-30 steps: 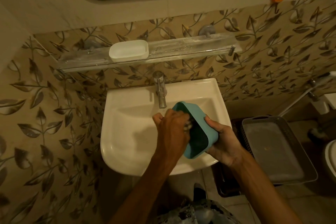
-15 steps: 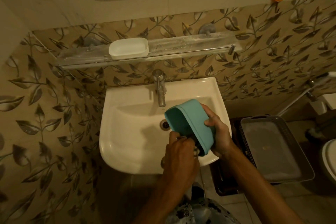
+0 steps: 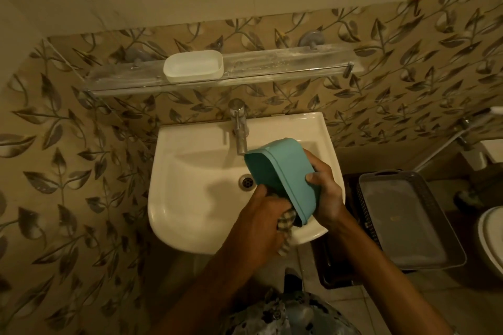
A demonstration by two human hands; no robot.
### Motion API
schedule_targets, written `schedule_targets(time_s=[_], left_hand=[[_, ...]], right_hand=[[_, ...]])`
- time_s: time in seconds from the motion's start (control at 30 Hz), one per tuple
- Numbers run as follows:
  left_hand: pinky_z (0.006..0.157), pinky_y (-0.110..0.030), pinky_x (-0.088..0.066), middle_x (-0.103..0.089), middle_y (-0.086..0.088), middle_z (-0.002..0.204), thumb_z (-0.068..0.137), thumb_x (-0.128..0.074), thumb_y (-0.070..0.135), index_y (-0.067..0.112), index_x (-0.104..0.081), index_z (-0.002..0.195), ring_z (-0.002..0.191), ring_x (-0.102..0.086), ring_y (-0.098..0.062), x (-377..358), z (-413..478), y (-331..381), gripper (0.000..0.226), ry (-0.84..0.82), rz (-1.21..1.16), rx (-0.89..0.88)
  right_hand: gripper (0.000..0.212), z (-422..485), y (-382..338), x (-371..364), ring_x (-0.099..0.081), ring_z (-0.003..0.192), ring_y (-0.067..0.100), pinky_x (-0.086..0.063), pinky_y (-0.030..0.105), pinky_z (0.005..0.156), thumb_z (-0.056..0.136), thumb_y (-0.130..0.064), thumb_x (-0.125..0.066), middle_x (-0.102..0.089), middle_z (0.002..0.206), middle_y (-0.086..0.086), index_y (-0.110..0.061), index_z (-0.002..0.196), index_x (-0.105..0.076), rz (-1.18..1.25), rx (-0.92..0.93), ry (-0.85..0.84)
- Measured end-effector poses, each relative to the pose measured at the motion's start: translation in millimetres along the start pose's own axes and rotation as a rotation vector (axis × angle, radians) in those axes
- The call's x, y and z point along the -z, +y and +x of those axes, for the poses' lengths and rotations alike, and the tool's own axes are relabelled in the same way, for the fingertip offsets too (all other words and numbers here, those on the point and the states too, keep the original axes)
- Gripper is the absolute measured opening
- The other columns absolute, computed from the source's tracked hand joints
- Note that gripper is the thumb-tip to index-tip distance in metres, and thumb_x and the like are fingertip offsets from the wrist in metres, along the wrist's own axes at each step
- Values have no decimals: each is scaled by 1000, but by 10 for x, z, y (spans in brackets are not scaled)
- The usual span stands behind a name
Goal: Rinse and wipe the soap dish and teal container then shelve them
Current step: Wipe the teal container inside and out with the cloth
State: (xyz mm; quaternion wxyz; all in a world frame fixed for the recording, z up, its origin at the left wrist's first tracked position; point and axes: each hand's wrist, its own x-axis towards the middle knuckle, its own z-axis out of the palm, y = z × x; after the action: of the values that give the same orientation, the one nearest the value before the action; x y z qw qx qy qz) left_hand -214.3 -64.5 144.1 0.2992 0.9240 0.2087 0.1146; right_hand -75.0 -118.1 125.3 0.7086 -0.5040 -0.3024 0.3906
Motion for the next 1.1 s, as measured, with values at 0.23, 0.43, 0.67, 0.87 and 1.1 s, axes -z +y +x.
schedule_targets(time_s=[0.23,0.43,0.67,0.87,1.1], left_hand=[[62,-21,-58,-70,-1,87,51,-86,9,17,-72,78,80,-66,-14,43,80,135,32,37,264,118],[72,-5,-48,-67,15,91,89,-59,13,18,-67,101,86,-62,9,222,241,238,16,-2,-571,284],[67,-4,-49,-72,13,99,73,-78,15,27,-64,106,89,-65,7,283,231,92,38,-86,-706,301],[90,-31,-52,-47,0,122,79,-72,19,30,-53,117,107,-56,-19,273,174,23,44,-77,91,334],[106,-28,-34,-37,-3,139,87,-56,10,21,-41,137,127,-37,-18,269,201,24,53,-303,389,260]], right_hand=[[43,110,-76,11,-65,82,10,-53,23,66,64,-36,-48,-72,88,-6,-30,100,-72,41,27,-12],[54,217,-42,74,-60,88,22,-49,31,70,66,-36,-47,-66,96,6,-10,112,-58,46,98,83],[80,148,77,23,-50,117,30,-49,40,91,70,-32,-45,-45,136,19,-14,146,-24,37,150,58],[90,28,180,161,-51,126,38,-46,59,97,71,-73,-53,-51,140,15,-19,142,-41,460,-439,-126],[93,63,154,262,-52,115,42,-44,60,93,60,-71,-69,-51,135,22,-16,133,-56,658,-798,-267]])
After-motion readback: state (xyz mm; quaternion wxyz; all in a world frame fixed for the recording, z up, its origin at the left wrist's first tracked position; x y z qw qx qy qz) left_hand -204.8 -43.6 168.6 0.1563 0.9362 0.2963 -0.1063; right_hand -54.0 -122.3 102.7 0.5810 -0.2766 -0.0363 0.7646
